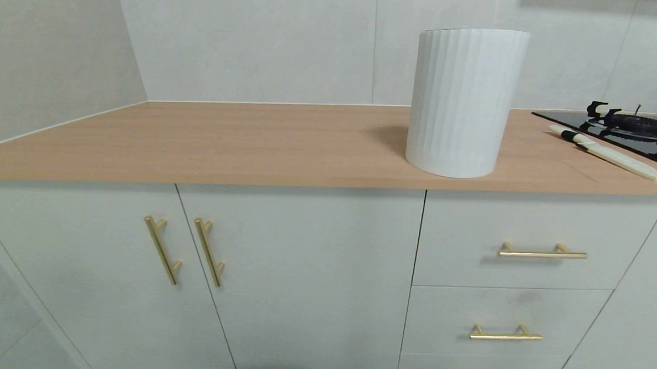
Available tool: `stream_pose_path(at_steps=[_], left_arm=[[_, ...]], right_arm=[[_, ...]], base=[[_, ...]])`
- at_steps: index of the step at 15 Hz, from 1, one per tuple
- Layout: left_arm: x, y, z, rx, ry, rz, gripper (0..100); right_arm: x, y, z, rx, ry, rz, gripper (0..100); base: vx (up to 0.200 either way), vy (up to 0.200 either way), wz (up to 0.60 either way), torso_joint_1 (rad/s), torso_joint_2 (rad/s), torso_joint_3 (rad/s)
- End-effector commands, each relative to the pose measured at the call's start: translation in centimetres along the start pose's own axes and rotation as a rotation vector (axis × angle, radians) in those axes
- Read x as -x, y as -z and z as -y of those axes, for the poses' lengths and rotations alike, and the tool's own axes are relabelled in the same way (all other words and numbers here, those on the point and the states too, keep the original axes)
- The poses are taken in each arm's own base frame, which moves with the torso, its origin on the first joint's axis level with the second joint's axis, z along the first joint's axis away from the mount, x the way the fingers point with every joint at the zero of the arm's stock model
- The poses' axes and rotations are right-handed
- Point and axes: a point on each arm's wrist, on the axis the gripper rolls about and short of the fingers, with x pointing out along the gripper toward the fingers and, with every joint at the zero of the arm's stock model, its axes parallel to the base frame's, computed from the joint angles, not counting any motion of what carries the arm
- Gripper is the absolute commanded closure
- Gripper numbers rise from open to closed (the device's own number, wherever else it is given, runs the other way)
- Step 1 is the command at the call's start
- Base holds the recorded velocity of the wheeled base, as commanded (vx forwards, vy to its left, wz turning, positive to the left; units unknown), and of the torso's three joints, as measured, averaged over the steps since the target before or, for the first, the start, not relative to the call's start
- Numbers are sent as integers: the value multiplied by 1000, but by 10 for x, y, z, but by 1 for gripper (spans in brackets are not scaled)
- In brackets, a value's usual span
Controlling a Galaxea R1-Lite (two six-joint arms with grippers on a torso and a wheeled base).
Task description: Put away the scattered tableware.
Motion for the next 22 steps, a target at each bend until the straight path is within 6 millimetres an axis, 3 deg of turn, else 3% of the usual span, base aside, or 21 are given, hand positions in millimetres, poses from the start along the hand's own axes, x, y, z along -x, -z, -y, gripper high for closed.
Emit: stream_pose_path(at_steps=[1,11,22], left_arm=[[0,0,0,-1,0,0,0],[0,0,0,-5,0,0,0],[0,0,0,-1,0,0,0]], right_arm=[[0,0,0,1,-1,-2,0],[0,0,0,2,-2,-2,0],[0,0,0,2,-2,-2,0]], base=[[200,0,0,2,2,2],[20,0,0,0,0,0],[0,-182,0,3,2,1]])
